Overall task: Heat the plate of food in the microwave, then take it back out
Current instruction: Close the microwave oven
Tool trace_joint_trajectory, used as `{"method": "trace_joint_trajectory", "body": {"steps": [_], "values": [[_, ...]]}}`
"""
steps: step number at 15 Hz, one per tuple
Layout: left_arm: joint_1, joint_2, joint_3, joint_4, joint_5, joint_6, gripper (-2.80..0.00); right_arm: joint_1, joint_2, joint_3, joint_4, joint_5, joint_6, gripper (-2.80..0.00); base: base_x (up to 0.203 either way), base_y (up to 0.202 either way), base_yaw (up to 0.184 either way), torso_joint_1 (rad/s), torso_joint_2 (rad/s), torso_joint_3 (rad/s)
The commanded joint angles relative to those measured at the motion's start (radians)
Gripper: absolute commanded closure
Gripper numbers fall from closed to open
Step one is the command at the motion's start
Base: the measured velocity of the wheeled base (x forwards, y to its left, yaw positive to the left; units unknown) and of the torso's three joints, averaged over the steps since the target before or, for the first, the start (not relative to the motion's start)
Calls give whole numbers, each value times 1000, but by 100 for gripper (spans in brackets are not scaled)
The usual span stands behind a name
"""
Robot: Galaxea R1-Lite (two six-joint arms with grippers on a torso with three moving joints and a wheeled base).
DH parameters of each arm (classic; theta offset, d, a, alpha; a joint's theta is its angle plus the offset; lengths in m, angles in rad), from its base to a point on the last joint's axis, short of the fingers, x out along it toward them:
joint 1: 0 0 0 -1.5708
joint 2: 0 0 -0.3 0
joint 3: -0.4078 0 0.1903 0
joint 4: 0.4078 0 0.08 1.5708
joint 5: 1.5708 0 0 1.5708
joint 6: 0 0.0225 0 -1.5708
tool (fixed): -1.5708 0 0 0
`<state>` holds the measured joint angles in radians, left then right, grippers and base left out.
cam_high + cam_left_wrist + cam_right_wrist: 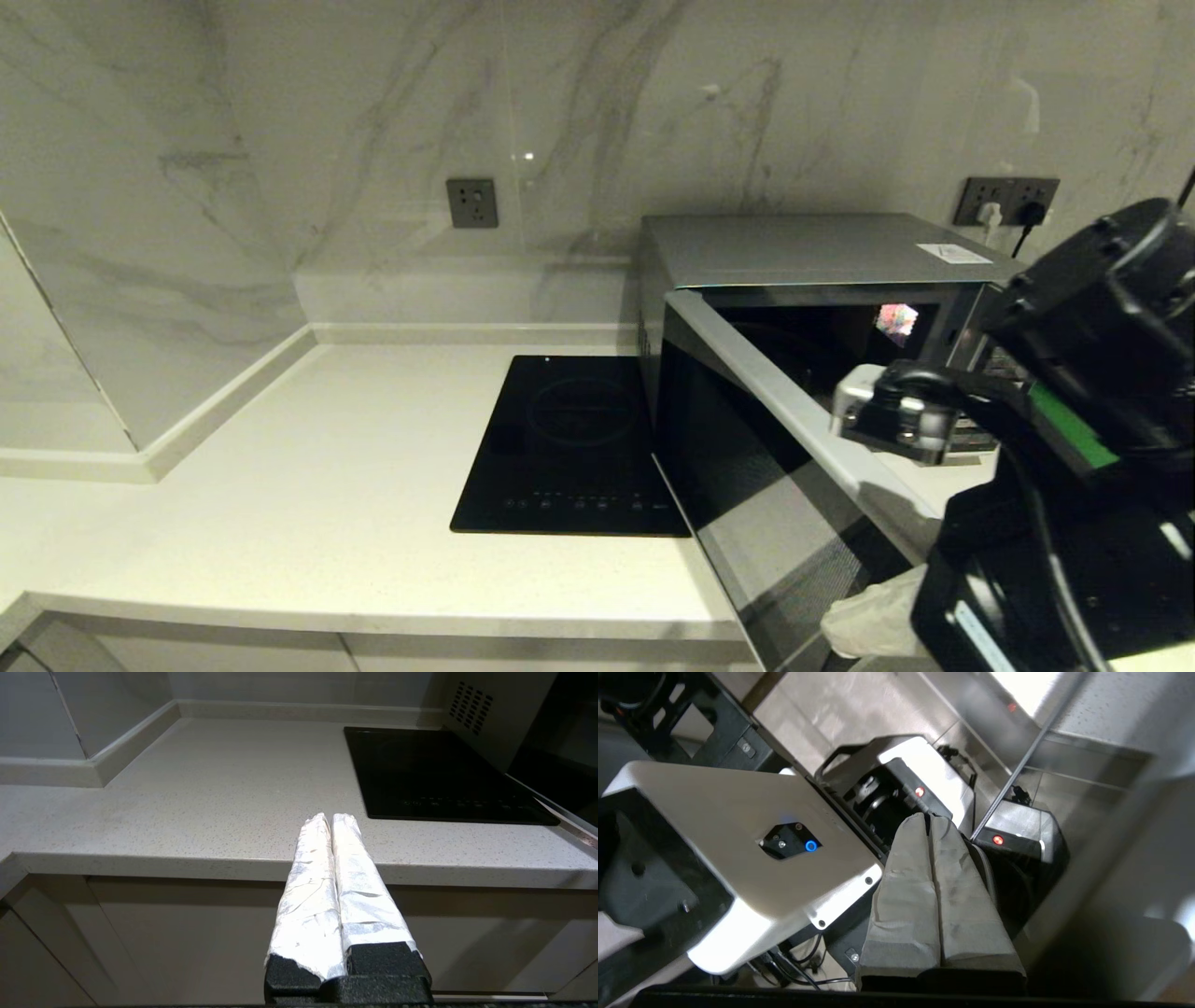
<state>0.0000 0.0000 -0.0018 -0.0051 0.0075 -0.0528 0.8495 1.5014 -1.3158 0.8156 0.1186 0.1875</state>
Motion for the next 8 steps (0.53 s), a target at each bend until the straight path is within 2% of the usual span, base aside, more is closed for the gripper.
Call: {"method": "trace_joint_trajectory", "body": {"steps": [1, 4, 8], "values": [[0, 0, 0, -1, 0, -1, 0, -37, -141, 93, -31, -14, 26, 0, 0, 0, 0, 0, 0, 0], [0, 0, -1, -1, 1, -1, 0, -84, -179, 82, -108, -105, 41, 0, 0, 0, 0, 0, 0, 0], [0, 0, -1, 0, 0, -1, 0, -150, -166, 63, -121, -132, 41, 0, 0, 0, 0, 0, 0, 0]]}}
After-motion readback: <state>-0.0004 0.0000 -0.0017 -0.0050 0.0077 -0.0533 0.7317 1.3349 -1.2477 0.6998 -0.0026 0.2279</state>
